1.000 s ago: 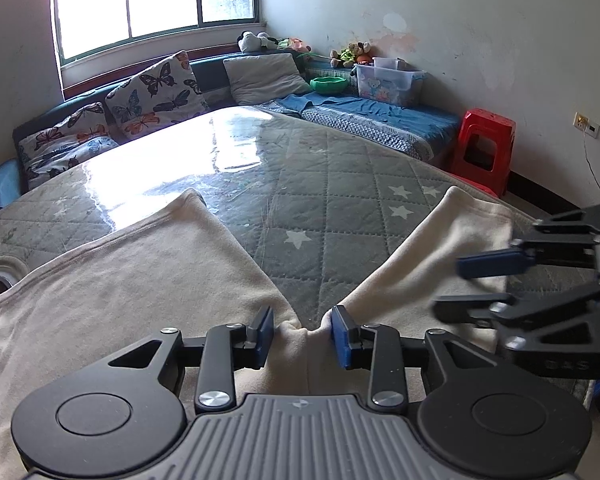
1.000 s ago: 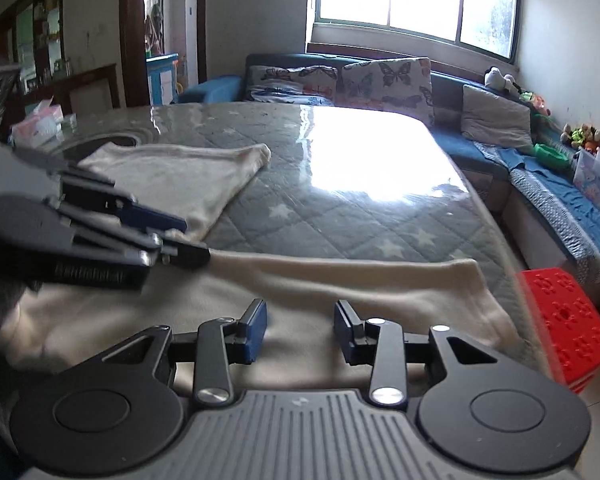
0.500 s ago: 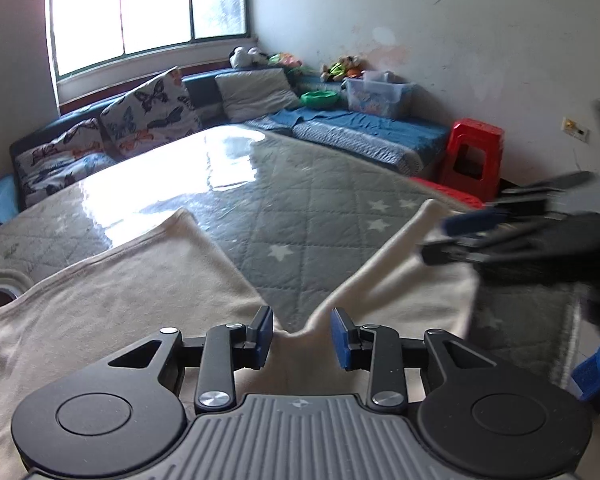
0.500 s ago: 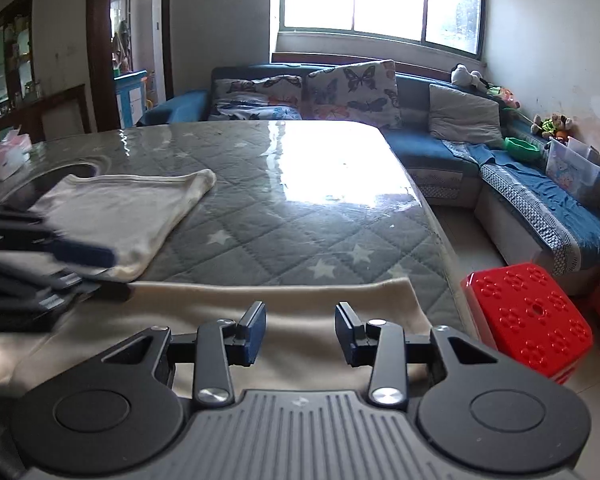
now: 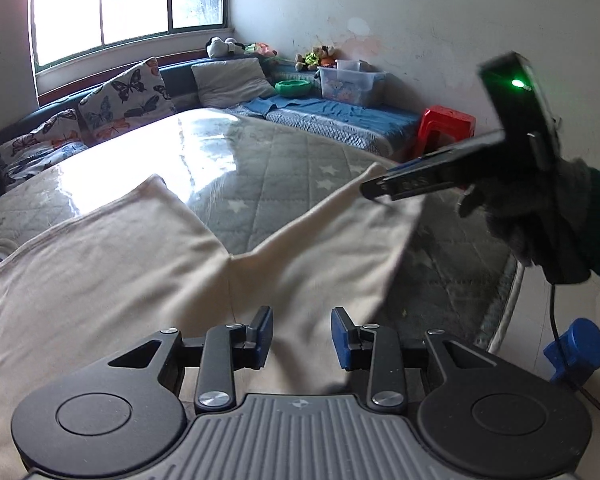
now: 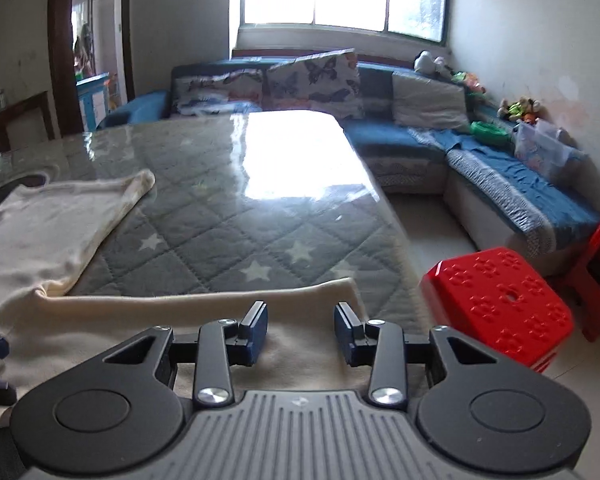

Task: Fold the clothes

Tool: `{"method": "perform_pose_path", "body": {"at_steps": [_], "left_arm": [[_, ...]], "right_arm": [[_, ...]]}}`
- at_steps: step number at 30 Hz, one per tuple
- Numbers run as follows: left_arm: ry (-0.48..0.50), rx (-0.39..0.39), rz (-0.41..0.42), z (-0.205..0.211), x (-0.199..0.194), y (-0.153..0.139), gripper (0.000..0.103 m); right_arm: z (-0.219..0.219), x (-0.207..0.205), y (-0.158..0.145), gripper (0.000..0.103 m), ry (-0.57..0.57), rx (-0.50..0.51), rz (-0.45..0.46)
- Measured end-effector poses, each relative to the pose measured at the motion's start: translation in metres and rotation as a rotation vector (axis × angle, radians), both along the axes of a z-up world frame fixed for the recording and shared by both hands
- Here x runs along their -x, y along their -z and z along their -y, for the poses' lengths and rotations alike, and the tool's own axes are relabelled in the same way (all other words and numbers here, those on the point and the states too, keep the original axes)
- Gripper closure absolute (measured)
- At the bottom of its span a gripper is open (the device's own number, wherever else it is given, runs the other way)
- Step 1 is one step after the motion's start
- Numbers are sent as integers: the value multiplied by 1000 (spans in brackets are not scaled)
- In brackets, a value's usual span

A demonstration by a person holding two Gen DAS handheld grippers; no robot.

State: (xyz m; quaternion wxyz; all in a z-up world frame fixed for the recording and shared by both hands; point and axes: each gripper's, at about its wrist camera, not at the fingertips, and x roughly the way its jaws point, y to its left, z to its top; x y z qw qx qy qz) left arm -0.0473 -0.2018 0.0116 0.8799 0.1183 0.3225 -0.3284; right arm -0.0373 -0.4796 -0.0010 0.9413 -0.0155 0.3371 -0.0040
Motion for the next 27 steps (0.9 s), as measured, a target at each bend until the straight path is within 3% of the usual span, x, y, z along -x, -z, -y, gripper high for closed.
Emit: {"method": "perform_pose_path", "body": {"at_steps": [3,8,16,27], "left_arm": [[-16,10,-1,-7,3,-3,63],[-51,22,11,-26,4,-9,62],[-76,4,11,-47,15,-5,62],[-71,-1,23,-60,32,-2,59]], "right_arm": [[-1,3,-2,65,6,14,11],[2,19,-11,59,26,11,25],[-3,49,-8,59,50,-27,17],[-86,64,-28,51,-227,-35,40]]}}
